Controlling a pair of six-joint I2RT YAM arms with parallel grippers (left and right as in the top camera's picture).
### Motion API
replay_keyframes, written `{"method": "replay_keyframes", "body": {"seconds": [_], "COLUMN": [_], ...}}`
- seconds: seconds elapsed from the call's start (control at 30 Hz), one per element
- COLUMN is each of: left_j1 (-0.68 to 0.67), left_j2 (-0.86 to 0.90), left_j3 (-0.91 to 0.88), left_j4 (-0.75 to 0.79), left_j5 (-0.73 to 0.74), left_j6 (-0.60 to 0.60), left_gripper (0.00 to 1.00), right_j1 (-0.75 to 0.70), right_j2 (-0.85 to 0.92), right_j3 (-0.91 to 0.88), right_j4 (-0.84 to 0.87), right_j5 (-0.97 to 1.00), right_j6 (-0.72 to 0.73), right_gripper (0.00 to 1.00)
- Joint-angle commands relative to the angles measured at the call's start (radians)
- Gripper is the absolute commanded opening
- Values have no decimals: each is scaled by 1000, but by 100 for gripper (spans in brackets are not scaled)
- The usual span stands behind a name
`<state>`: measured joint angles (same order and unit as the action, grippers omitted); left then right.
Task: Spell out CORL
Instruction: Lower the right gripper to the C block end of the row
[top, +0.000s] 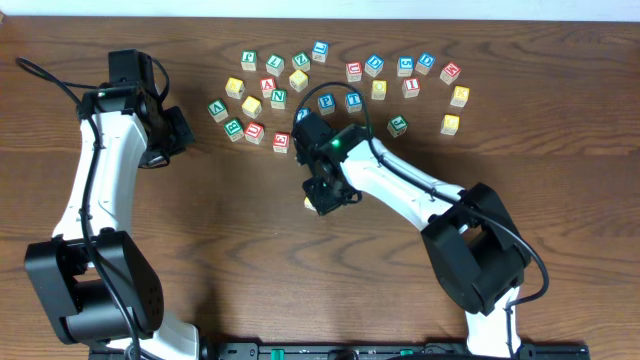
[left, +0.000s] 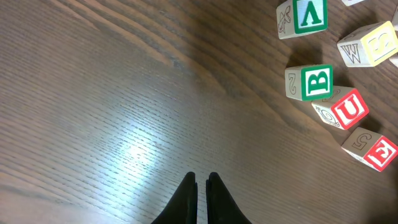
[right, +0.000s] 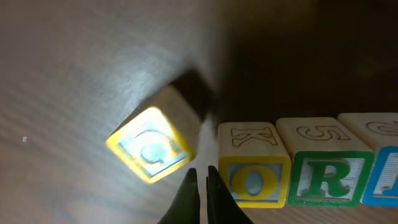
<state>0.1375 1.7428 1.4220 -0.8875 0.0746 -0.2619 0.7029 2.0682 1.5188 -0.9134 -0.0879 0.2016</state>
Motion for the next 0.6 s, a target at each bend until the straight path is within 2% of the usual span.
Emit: {"method": "replay_keyframes", "body": {"seconds": [0.0, 0.57], "left_j1": [1, 0], "left_j2": [-3, -3], "left_j3": [6, 6], "left_j4": [-5, -5], "left_j5": [-11, -4], "left_j6": [-2, -5], "left_gripper": [8, 8], "right_j1": [-19, -37], "right_j2": [12, 13], "right_j3": [-4, -4], "right_j4": [13, 50], "right_j5": [43, 177], "right_j6": [77, 251], "right_gripper": [1, 1]}}
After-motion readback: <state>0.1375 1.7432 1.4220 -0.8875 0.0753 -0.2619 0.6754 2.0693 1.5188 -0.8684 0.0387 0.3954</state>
